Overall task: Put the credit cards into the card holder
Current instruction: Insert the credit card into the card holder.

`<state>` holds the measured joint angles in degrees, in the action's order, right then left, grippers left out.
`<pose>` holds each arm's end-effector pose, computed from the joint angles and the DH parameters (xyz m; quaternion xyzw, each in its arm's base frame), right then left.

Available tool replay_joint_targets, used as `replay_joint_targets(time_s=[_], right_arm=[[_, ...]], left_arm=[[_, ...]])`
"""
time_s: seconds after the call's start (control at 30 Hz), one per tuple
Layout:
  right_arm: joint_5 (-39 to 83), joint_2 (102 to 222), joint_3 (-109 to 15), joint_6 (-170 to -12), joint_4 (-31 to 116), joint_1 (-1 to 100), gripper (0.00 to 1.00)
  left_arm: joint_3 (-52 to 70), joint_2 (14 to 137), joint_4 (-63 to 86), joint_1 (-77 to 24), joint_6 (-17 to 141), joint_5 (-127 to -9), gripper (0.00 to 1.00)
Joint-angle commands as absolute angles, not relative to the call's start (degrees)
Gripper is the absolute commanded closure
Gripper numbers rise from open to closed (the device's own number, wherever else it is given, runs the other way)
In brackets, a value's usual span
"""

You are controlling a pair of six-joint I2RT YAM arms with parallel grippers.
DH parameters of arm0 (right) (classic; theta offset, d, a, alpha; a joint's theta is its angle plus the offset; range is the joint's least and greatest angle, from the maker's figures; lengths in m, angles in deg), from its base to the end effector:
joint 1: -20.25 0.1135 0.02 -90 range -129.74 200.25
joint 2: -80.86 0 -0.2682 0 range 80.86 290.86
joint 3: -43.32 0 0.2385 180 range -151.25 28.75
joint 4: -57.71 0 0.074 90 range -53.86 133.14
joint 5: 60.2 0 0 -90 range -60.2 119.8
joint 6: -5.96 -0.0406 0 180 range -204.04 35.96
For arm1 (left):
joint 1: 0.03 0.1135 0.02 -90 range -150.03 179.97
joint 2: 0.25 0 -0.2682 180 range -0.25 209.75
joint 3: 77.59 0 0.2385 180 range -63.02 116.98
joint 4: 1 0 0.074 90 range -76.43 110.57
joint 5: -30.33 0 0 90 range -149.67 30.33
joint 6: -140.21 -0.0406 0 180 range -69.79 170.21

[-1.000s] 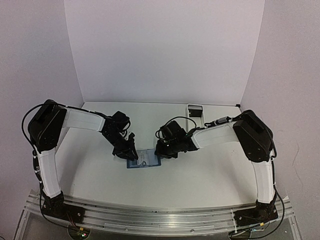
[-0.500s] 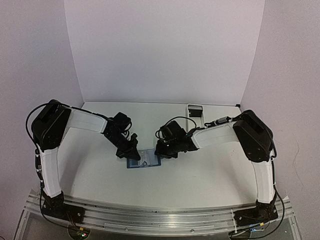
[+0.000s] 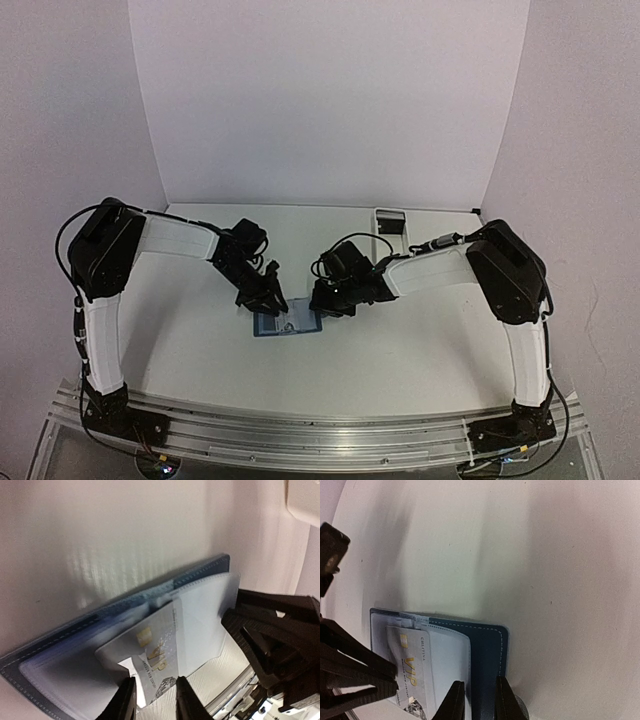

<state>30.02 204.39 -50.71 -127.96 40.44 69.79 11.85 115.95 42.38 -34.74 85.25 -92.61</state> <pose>0.2949 0.3455 0.1361 -0.0449 0.9286 0.2670 0.2538 0.3065 -0.2391 0.1451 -0.0462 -0.9447 0.3237 0.0240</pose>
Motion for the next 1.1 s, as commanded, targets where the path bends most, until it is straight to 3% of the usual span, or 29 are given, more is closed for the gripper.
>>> replay_joint_targets(time_s=[0.0,0.33,0.7,1.07], right_arm=[[29.00,206.36,-50.72,-127.63,35.49,69.96,0.81],[29.08,206.25,-50.49,-127.47,35.49,69.88,0.81],[28.92,206.46,-50.70,-127.32,35.49,69.90,0.81],[28.48,206.46,-50.84,-127.47,35.49,69.85,0.81]], left_arm=[[14.85,114.22,50.73,-33.26,80.50,-81.93,0.68],[11.13,115.05,45.91,-34.41,83.32,-88.35,0.61],[12.73,118.86,42.15,-36.18,85.22,-93.68,0.68],[15.52,121.55,36.46,-37.19,86.83,-96.88,0.69]])
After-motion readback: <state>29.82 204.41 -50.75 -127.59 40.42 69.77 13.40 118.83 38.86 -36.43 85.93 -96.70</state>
